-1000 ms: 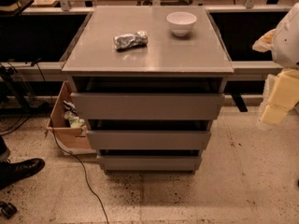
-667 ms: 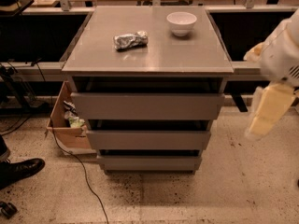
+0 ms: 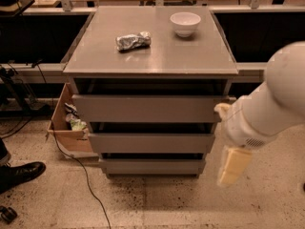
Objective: Open bottom drawer
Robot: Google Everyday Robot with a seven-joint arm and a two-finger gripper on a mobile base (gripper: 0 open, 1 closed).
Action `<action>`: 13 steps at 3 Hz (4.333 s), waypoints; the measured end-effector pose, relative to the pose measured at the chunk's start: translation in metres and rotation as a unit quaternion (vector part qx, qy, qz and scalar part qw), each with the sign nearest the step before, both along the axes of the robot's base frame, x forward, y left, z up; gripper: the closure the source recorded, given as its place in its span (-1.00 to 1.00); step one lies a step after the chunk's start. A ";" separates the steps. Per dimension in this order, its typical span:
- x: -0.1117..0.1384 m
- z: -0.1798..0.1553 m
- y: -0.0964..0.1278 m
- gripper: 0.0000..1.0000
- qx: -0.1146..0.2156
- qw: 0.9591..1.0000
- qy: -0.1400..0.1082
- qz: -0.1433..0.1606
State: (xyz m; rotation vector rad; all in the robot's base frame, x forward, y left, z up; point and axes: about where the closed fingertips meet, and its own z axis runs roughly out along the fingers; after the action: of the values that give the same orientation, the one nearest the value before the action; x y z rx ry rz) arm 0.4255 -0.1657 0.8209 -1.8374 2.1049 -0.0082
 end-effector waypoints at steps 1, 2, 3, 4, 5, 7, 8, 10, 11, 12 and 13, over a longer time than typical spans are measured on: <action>-0.008 -0.087 0.028 -1.00 0.004 0.999 0.025 0.032; -0.008 -0.087 0.028 -1.00 0.004 0.999 0.025 0.032; -0.007 -0.107 0.031 -1.00 0.004 0.999 0.012 0.041; 0.002 -0.156 0.040 -1.00 0.016 0.998 -0.006 0.067; 0.017 -0.209 0.045 -1.00 0.034 0.995 -0.020 0.094; 0.040 -0.355 0.064 -1.00 0.075 0.987 0.007 0.140; 0.040 -0.356 0.065 -1.00 0.076 0.987 0.006 0.139; 0.093 -0.425 0.054 -1.00 0.088 0.989 -0.019 0.118; 0.123 -0.471 0.046 -1.00 0.093 0.989 -0.033 0.106; 0.143 -0.515 0.042 -1.00 0.091 0.990 -0.042 0.102; 0.166 -0.563 0.044 -1.00 0.093 0.990 -0.049 0.099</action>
Offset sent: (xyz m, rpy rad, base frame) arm -0.0057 0.0258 -0.0756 0.0072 0.0479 0.0601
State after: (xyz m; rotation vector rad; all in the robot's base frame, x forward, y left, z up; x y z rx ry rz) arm 0.5915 -0.1219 0.2578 -1.8836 1.7869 0.1391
